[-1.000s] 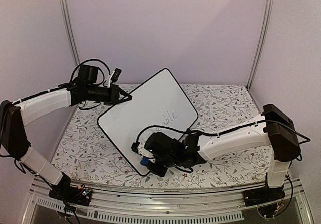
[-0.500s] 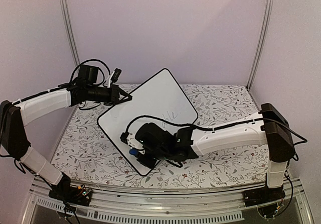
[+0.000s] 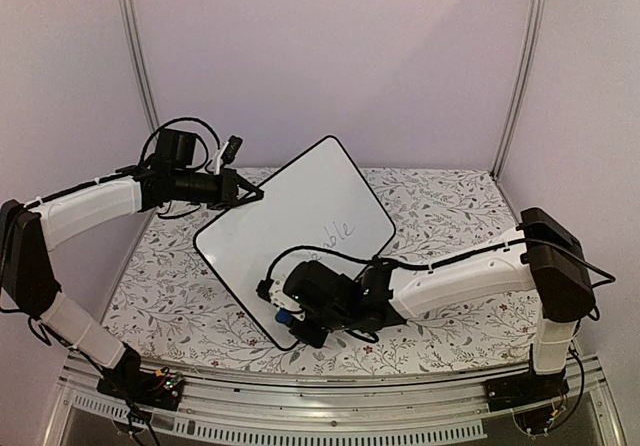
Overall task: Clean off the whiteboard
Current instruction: Erase the whiteboard at the center of the board.
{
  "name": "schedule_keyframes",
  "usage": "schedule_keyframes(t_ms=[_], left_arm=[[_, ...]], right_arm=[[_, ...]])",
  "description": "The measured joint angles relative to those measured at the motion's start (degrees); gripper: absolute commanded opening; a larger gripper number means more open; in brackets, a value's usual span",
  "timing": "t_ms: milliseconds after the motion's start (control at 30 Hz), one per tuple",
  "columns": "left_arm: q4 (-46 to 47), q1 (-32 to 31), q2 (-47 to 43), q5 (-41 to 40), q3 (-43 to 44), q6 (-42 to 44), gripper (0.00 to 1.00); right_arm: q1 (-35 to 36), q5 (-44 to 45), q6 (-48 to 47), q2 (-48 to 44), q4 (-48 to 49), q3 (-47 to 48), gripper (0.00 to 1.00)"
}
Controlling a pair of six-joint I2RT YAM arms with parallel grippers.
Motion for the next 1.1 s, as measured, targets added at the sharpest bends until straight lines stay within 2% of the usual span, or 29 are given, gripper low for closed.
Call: schedule_keyframes(t_ms=[567,1100], left_arm=[[0.02,0.00,0.00,-0.22,0.00,-0.46,0.00],[0.07,0.00,0.00,-0.20,-0.02,-0.22,0.00]], right_arm=[[-0.09,0.46,-3.06,2.05,-2.45,8.37,0.30],[-0.07,0.26,0.22,-0.42,-1.20,-1.01,0.30]])
